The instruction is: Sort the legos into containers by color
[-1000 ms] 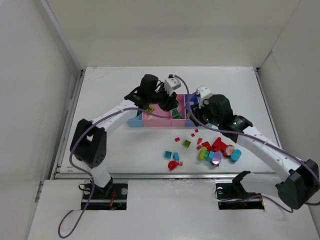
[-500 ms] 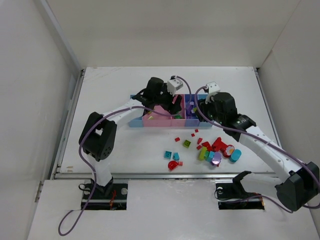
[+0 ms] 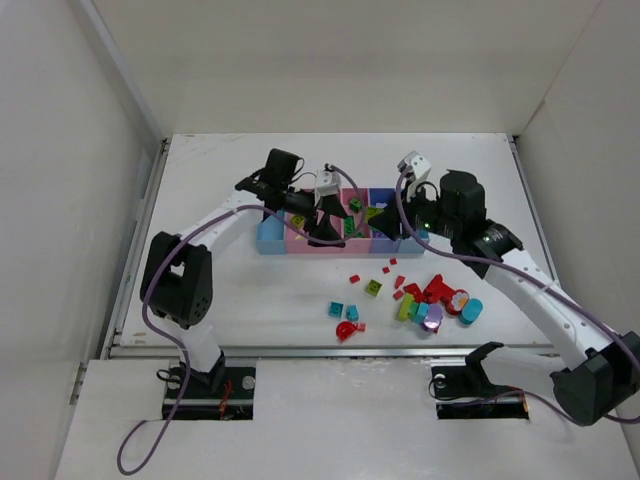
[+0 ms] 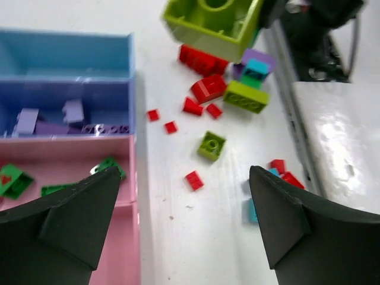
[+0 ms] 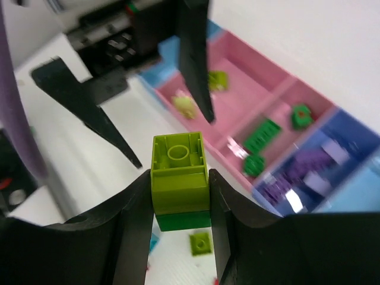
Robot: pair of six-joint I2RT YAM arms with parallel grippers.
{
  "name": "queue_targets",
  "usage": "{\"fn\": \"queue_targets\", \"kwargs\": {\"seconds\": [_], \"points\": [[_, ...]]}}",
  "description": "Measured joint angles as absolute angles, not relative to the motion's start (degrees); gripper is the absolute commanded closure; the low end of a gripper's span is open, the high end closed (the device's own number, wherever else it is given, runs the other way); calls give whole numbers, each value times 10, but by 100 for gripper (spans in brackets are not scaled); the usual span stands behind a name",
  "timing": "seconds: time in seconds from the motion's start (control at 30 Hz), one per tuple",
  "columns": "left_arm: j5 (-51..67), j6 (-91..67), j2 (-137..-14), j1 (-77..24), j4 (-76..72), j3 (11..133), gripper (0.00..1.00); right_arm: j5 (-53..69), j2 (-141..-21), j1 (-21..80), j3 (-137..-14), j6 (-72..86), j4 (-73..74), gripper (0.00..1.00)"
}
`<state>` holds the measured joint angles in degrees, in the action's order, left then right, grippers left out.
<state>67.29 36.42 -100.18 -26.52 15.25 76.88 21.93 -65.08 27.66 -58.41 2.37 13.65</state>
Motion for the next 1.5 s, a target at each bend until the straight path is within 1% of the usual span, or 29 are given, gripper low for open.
{"fn": "queue_targets", "kwargs": {"seconds": [0.07, 0.17, 0.27, 0.33, 0.37, 0.43, 0.5, 0.53, 0.6, 0.67, 0.73, 0.77, 0.8, 0.83, 0.9, 1.03, 1.07, 1.17, 1.27, 1.37, 1.43, 1.47, 1.5], "points": [[712, 408, -986, -262, 189, 776, 8, 269, -656, 278, -606, 24, 124, 100], [747, 449, -965, -265, 222, 786, 8, 311, -667, 285, -631, 20, 105, 100], [751, 473, -943, -266, 238, 789, 13, 331, -676, 298, -636, 11, 96, 100], [747, 483, -930, -263, 247, 790, 18, 331, -683, 310, -636, 5, 98, 100], [744, 483, -926, -261, 252, 795, 24, 330, -688, 317, -636, -1, 101, 100], [735, 481, -923, -257, 255, 808, 28, 323, -700, 335, -637, -14, 110, 100], [727, 477, -921, -254, 257, 817, 35, 314, -712, 349, -642, -26, 124, 100], [724, 475, -920, -253, 261, 818, 42, 307, -717, 353, -645, -32, 126, 100], [720, 474, -919, -252, 269, 818, 49, 299, -726, 356, -653, -39, 130, 100], [717, 475, -919, -252, 275, 818, 53, 291, -729, 357, -656, -44, 134, 100], [717, 479, -919, -252, 281, 818, 53, 288, -729, 357, -659, -47, 139, 100], [717, 482, -919, -252, 286, 818, 51, 288, -729, 358, -660, -48, 141, 100], [717, 489, -919, -252, 290, 818, 44, 288, -729, 359, -661, -49, 143, 100], [717, 497, -919, -252, 296, 818, 39, 287, -729, 360, -662, -50, 148, 100], [719, 514, -919, -252, 315, 818, 34, 284, -732, 363, -668, -56, 158, 100], [722, 563, -919, -252, 362, 820, 35, 278, -743, 365, -680, -72, 176, 100], [722, 571, -919, -252, 371, 821, 39, 277, -745, 365, -681, -76, 180, 100], [722, 590, -919, -252, 389, 828, 44, 275, -747, 366, -682, -86, 189, 100], [722, 597, -919, -252, 394, 835, 44, 275, -747, 369, -682, -93, 197, 100], [721, 602, -919, -254, 397, 839, 38, 275, -749, 373, -682, -96, 205, 100], [721, 603, -919, -254, 399, 840, 38, 275, -753, 377, -684, -97, 206, 100], [719, 604, -919, -255, 400, 840, 39, 275, -755, 380, -684, -98, 207, 100], [718, 604, -919, -256, 401, 840, 44, 275, -757, 380, -685, -98, 207, 100]]}}
